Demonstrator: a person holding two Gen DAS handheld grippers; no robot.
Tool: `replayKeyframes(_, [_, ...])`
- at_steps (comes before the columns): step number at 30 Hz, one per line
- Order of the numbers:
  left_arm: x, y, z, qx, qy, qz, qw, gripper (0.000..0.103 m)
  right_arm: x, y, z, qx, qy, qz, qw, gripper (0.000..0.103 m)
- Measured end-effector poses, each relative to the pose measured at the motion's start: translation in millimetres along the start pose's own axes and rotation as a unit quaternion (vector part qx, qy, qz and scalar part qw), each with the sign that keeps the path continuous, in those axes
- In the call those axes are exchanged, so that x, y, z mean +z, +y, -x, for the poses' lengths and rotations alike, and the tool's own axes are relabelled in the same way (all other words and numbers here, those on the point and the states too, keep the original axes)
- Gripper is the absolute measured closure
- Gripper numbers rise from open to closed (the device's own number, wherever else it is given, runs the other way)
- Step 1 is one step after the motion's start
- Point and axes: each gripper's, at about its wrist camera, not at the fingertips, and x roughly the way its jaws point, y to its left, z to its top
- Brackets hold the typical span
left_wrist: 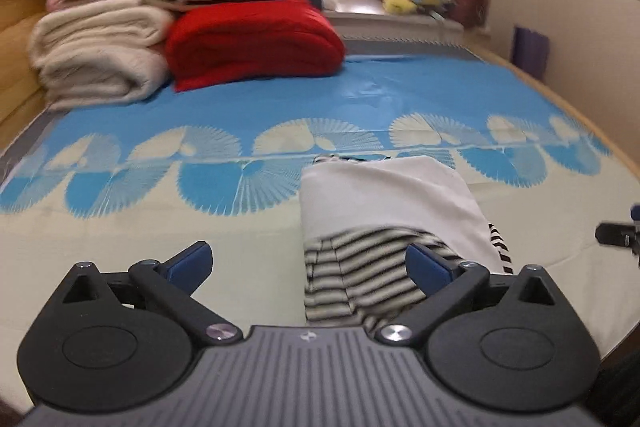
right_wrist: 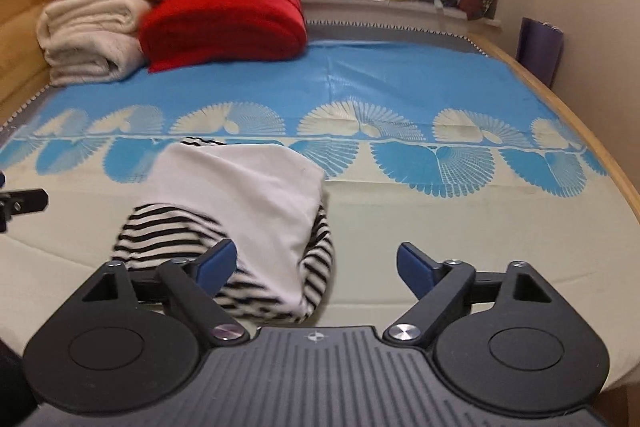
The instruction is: Fold small clothes
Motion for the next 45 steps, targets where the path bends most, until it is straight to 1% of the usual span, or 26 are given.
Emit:
replayKeyframes(3, [-31,-10,10,-0.006,0.008,0.018,0.9998,0.000,-27,5,8,0.008,0.001,-0.010,1.000,0.010])
replayKeyframes(5, [-52,-21,15,-0.014,0.010,0.011,0.9998,0.000,-40,10,9,0.007,0.003,-0.020,1.000,0.010])
replayKeyframes(6, [-60,-25,15,-0.016,0.013,0.003,0.9998,0.000,-44,15,11,0.014,-0.006,-0.017,1.000,0.010])
replayKeyframes(8, [-68,-35,12,-0.010,0.022,-0.010,0.9997,0.000,-50,25,14,0.028,-0.020,-0.007,0.999,0.009])
replayKeyframes(9, [-71,-37,12,-0.011,0.018,-0.010,0.9997,0.000,-53,30,10,0.025,-0.013,0.000,1.000,0.009])
replayKeyframes(11, [-72,-42,10,-0.002,0.010,-0.009,0.9999,0.000,-60,38,1,0.005,0.006,0.010,1.000,0.009])
replayKeyframes(13, [-74,-44,3,0.010,0.014,-0.003,0.9998,0.000,-61,41,-7,0.008,0.019,0.012,1.000,0.009])
replayKeyframes(14, [-76,-43,0,0.010,0.020,0.002,0.9998,0.000,-62,42,-8,0.011,0.021,0.012,1.000,0.009])
replayKeyframes(17, [-75,-42,-6,0.000,0.032,0.016,0.9994,0.000,-62,45,-9,0.018,0.016,0.010,1.000,0.009])
replayKeyframes(20, [-75,-47,-3,-0.008,0.026,0.015,0.9995,0.000,-63,48,-7,0.026,0.014,0.006,1.000,0.009])
replayKeyframes(25, [-73,-49,-4,-0.004,0.022,0.025,0.9994,0.001,-62,56,-8,0.023,0.011,0.020,0.999,0.009])
replayKeyframes(28, [-72,-48,-7,-0.002,0.026,0.029,0.9992,0.001,-61,56,-9,0.022,0.011,0.015,1.000,0.009])
replayKeyframes(32, [-72,-47,-8,-0.003,0.024,0.026,0.9994,0.000,-61,55,-12,0.024,0.014,0.006,1.000,0.009])
replayKeyframes(45, [-72,-47,-11,-0.003,0.023,0.024,0.9995,0.001,-61,53,-14,0.032,0.012,0.017,0.999,0.009])
